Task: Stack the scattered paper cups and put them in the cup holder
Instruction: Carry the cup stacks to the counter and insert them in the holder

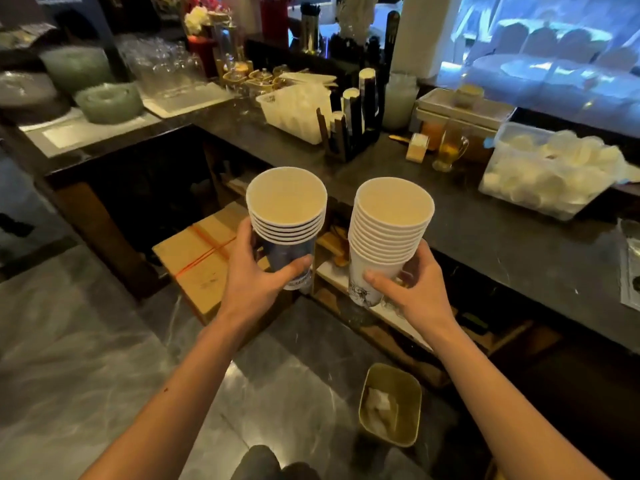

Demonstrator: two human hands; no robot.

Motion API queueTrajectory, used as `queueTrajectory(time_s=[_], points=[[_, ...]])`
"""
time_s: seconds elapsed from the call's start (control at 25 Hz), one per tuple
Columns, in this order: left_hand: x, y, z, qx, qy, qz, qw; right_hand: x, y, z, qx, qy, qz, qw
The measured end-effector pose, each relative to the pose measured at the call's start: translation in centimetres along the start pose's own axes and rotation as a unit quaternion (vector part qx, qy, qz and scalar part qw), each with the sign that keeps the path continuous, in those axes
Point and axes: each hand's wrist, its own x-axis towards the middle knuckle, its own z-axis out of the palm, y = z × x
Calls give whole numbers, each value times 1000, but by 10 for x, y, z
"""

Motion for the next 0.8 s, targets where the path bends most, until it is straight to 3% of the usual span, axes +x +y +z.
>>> queueTrajectory(time_s=[0.48,0.8], points=[[282,-99,-2,-22,-83,17,996,239,25,72,-18,82,36,996],[403,-145,23,-35,-145,-4,989,351,46,84,-18,119,43,992]])
